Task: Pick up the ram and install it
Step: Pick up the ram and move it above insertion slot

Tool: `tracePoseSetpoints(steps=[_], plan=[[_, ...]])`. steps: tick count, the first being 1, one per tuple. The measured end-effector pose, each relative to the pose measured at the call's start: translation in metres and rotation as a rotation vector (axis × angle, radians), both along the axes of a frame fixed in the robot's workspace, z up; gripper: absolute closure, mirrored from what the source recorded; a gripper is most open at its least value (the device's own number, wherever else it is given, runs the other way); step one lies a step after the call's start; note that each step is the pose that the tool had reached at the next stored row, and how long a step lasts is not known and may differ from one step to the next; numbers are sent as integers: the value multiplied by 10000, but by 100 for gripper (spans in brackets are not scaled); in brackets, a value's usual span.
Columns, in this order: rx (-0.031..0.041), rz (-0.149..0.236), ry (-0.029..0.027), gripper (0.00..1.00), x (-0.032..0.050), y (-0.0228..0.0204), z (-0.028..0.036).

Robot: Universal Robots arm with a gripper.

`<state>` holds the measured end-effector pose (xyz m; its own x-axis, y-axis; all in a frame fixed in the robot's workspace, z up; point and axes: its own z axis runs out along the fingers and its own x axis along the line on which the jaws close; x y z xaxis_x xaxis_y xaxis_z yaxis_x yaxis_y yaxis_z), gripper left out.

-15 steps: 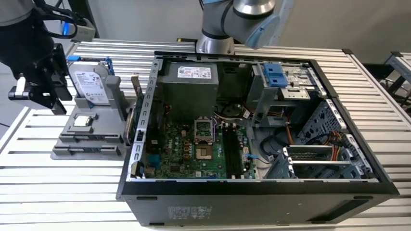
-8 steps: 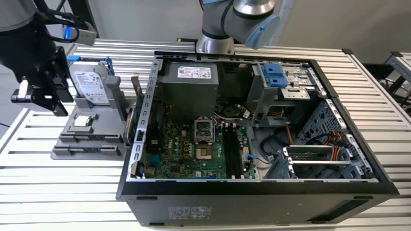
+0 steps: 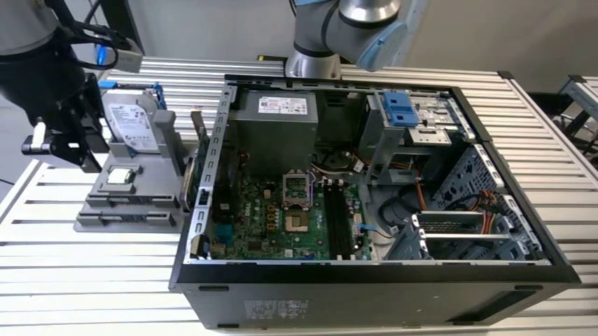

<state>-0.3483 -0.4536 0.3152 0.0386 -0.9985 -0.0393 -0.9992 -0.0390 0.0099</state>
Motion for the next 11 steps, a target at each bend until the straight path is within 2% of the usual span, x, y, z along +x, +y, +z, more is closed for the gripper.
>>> tracePoseSetpoints(steps=[11], plan=[[0,-14,0,0,0,1,-119]])
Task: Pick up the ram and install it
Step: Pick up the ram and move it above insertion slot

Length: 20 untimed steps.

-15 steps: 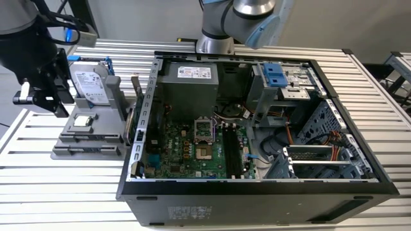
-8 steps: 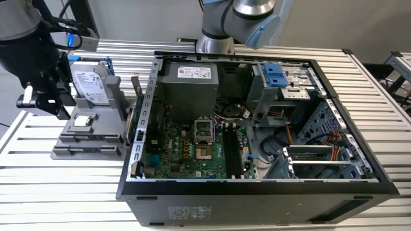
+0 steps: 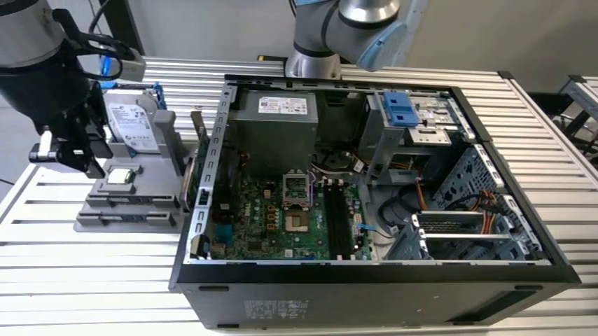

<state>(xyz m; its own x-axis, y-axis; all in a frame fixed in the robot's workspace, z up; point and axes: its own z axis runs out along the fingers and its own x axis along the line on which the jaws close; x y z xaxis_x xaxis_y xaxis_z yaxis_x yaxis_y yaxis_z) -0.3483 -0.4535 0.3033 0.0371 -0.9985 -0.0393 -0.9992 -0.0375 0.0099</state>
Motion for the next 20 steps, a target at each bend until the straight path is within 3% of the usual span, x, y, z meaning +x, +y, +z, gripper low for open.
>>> tracePoseSetpoints(steps=[13,20], plan=[[0,-1,1,0,1,-5,-177],[1,-1,0,0,5,-59,-282]])
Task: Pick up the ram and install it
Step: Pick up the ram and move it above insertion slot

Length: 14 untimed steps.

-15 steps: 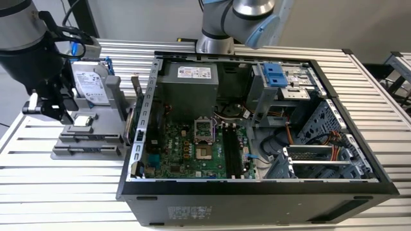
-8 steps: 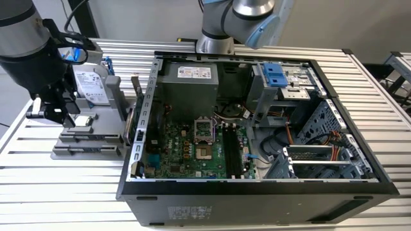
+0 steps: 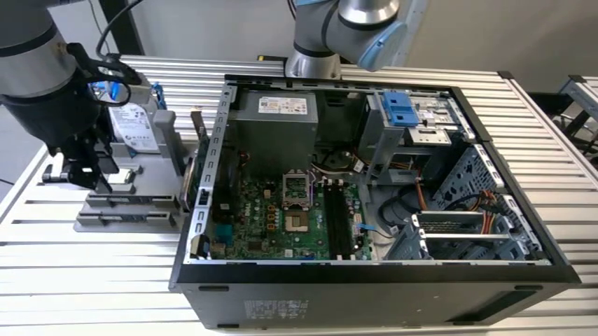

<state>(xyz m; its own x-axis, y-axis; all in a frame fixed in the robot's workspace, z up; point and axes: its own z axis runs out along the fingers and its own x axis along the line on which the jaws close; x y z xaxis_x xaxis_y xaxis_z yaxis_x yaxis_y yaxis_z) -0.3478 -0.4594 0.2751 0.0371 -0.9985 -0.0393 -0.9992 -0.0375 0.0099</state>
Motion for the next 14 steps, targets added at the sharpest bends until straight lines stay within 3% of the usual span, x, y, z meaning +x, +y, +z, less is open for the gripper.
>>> tracePoseSetpoints(steps=[14], plan=[[0,-8,0,0,4,-35,-226]])
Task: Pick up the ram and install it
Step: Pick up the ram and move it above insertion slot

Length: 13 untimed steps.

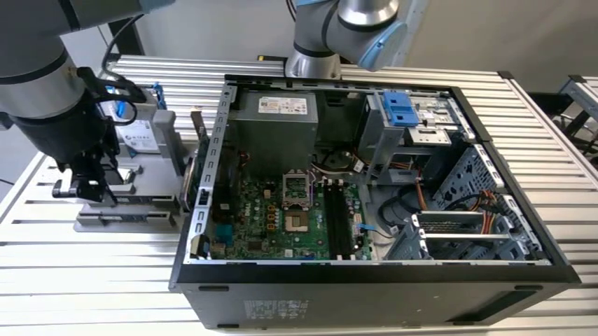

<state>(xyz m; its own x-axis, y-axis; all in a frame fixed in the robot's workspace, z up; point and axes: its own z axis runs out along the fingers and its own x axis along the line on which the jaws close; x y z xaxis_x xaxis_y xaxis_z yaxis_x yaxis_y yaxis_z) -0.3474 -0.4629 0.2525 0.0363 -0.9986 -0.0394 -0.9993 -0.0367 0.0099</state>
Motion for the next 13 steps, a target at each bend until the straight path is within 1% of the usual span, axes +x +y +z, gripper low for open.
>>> tracePoseSetpoints(steps=[4,5,10,13], plan=[[-1,-18,2,0,2,-3,-64],[0,-38,1,0,3,-6,-94],[-1,-210,1,0,3,-13,-172],[-1,-236,2,0,3,-15,-214]])
